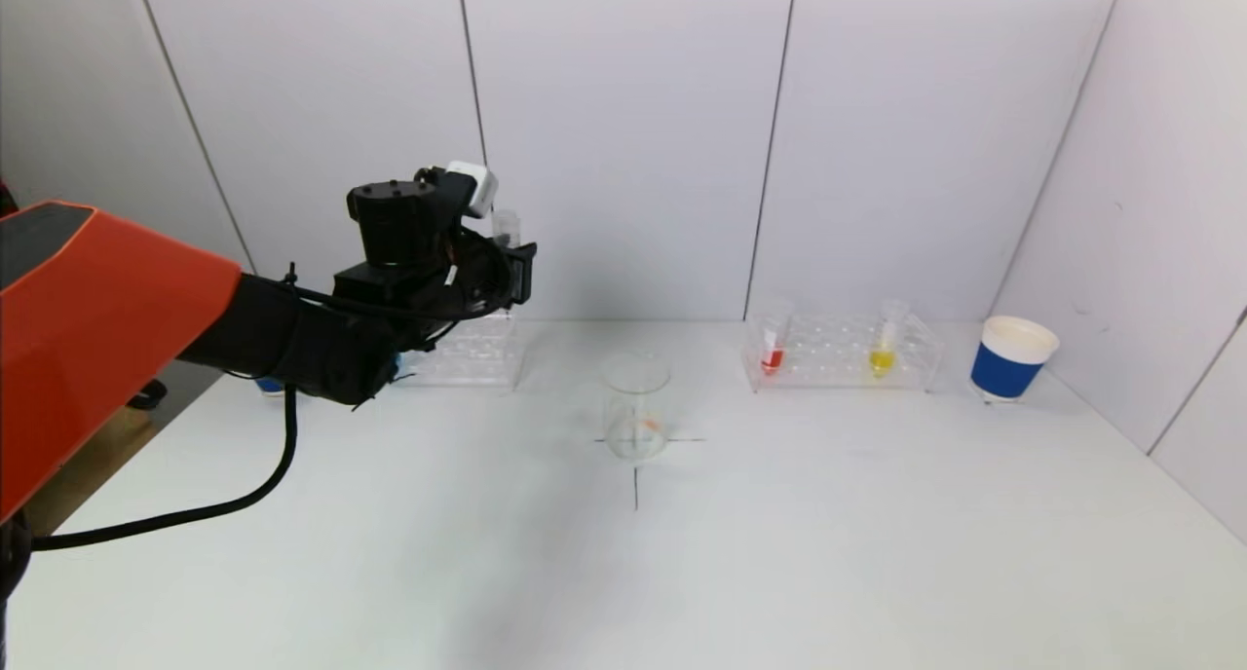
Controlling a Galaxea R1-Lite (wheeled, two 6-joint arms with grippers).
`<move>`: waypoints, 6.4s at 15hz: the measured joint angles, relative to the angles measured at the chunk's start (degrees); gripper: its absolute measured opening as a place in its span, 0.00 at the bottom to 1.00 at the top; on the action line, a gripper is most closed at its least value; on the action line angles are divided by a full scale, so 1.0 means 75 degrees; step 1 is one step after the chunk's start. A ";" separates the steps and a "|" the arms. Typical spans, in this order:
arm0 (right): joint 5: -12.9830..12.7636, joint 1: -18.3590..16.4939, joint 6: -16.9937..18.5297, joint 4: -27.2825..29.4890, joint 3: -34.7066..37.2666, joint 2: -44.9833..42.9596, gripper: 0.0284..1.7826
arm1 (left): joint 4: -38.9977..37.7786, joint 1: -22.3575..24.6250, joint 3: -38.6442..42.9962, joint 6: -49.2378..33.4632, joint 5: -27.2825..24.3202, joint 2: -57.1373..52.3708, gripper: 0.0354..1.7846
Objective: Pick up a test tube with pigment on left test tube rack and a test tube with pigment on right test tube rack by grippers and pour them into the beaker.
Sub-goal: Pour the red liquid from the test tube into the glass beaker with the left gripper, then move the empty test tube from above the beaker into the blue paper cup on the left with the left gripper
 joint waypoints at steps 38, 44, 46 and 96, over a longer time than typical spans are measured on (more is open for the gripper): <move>0.0000 0.0000 0.0000 -0.0003 0.0000 0.0000 1.00 | 0.4029 0.0411 -0.4072 0.6880 -0.6406 0.2131 0.26; 0.0000 0.0000 0.0000 0.0000 0.0000 0.0000 1.00 | 0.4158 0.0271 -0.4631 0.8338 -0.6105 0.2293 0.26; 0.0000 0.0000 0.0000 -0.0003 0.0000 0.0000 1.00 | 0.4164 0.0150 -0.4704 0.9005 -0.5995 0.2323 0.26; 0.0002 0.0000 0.0000 -0.0003 0.0000 0.0000 1.00 | 0.2753 -0.0166 -0.4328 1.4234 -0.5663 0.2238 0.26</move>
